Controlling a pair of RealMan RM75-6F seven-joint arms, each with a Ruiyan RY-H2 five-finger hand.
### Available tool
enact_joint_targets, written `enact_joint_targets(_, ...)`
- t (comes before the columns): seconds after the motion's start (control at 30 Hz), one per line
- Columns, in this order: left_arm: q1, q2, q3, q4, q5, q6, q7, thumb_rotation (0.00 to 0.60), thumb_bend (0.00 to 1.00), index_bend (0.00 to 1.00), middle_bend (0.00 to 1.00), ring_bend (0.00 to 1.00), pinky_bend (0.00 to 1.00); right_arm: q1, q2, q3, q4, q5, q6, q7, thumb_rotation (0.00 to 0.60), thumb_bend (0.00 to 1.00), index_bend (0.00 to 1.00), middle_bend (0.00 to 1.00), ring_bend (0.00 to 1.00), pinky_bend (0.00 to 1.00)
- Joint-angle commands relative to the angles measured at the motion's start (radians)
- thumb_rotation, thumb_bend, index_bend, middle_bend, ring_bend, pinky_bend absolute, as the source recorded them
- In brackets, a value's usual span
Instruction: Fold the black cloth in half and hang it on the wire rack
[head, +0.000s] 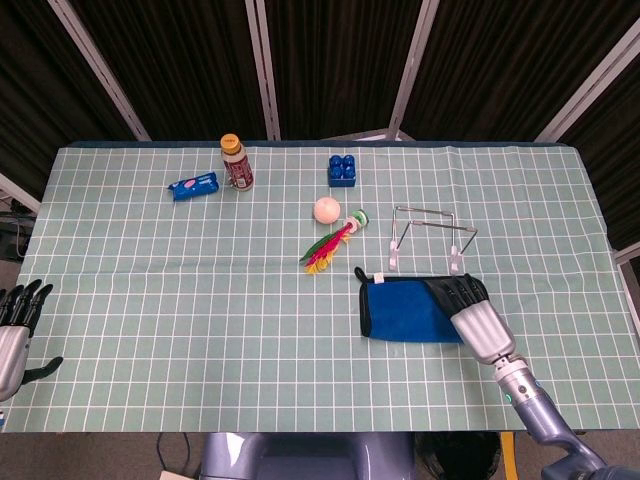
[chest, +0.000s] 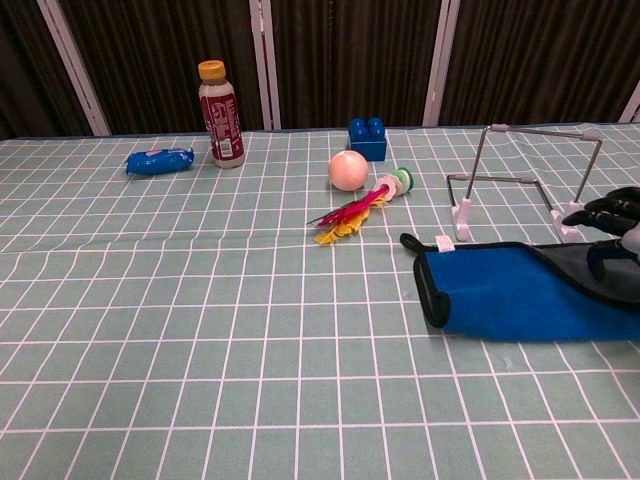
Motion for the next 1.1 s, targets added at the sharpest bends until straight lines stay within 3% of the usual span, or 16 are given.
enact_joint_targets(0.03,-0.001,-0.001,-0.002,0.004,-0.004,-0.003,-0.001,0.600,0.00,0.00,0.00,0.00,0.00,-0.005,-0.036,-0.009,0.080,-0.054,0.019,-0.029,0.600,0.15,0.40,0.05,0.00,0.00)
enact_joint_targets(0.3,-0.002,-0.003,-0.003,0.006,-0.007,-0.005,0.001,0.600,0.00,0.00,0.00,0.00,0.00,-0.014,-0.090,-0.012,0.223,-0.130,0.057,-0.024,0.600,0.26,0.44,0.08,0.00,0.03)
enact_joint_targets(0.5,-0.003,-0.008,-0.002,0.005,-0.008,-0.007,0.012,0.600,0.00,0.00,0.00,0.00,0.00,-0.018,-0.102,-0.006,0.273,-0.146,0.055,-0.017,0.600,0.29,0.46,0.08,0.00,0.03)
enact_joint_targets(0.7,-0.003,-0.010,-0.002,0.005,-0.009,-0.009,0.016,0.600,0.00,0.00,0.00,0.00,0.00,-0.024,-0.109,0.008,0.294,-0.142,0.045,0.007,0.600,0.32,0.46,0.09,0.00,0.04)
enact_joint_targets(0.87,-0.003,-0.010,-0.003,0.006,-0.010,-0.009,0.016,0.600,0.00,0.00,0.00,0.00,0.00,-0.028,-0.116,0.021,0.298,-0.133,0.039,0.041,0.600,0.40,0.52,0.10,0.00,0.05)
enact_joint_targets(1.1,-0.004,-0.011,-0.003,0.007,-0.013,-0.011,0.017,0.600,0.00,0.00,0.00,0.00,0.00,-0.024,-0.115,0.092,0.238,-0.025,-0.041,0.190,0.600,0.43,0.55,0.12,0.00,0.08)
